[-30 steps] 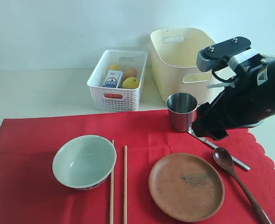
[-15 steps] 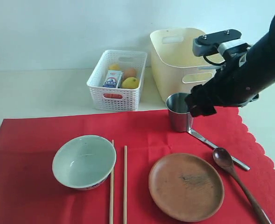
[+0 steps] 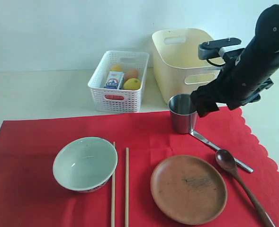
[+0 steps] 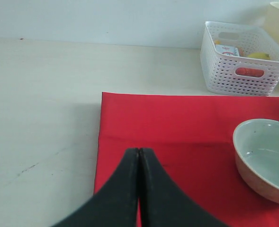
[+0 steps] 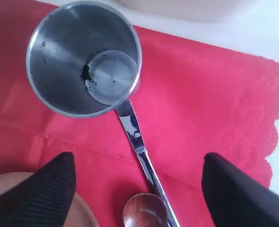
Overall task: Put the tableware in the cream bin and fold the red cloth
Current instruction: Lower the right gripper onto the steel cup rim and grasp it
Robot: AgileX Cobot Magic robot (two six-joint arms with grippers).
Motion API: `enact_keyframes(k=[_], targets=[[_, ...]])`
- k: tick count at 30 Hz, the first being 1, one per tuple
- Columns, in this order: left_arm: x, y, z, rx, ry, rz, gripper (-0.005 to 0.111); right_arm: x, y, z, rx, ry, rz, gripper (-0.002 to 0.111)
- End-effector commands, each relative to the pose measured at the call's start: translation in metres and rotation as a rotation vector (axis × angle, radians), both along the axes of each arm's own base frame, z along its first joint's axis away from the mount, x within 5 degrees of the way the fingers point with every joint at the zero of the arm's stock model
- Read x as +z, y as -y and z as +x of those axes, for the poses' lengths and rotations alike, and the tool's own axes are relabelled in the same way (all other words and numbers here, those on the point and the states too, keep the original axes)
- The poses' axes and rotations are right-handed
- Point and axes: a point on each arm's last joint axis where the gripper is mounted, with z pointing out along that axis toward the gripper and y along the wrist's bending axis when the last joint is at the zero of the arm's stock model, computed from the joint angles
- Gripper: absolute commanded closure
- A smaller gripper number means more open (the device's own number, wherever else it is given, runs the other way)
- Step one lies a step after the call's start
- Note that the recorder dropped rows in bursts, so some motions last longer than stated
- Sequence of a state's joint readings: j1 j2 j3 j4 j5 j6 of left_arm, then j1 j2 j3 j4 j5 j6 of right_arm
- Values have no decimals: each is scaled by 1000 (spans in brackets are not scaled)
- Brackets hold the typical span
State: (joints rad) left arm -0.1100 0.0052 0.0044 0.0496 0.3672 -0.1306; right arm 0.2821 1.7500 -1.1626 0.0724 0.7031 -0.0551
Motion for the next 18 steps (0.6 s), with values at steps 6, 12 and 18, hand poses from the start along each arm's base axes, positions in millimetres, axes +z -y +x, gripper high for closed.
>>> enact_keyframes(k=[6, 12, 18], targets=[[3, 0, 0, 1, 19, -13, 107, 1, 2, -1, 11, -26, -12, 38], [3, 0, 0, 1, 19, -13, 107, 5, 1, 6, 21, 61, 2, 38], [3, 0, 0, 1, 19, -13, 107, 15, -5, 26, 17, 109, 18, 38]])
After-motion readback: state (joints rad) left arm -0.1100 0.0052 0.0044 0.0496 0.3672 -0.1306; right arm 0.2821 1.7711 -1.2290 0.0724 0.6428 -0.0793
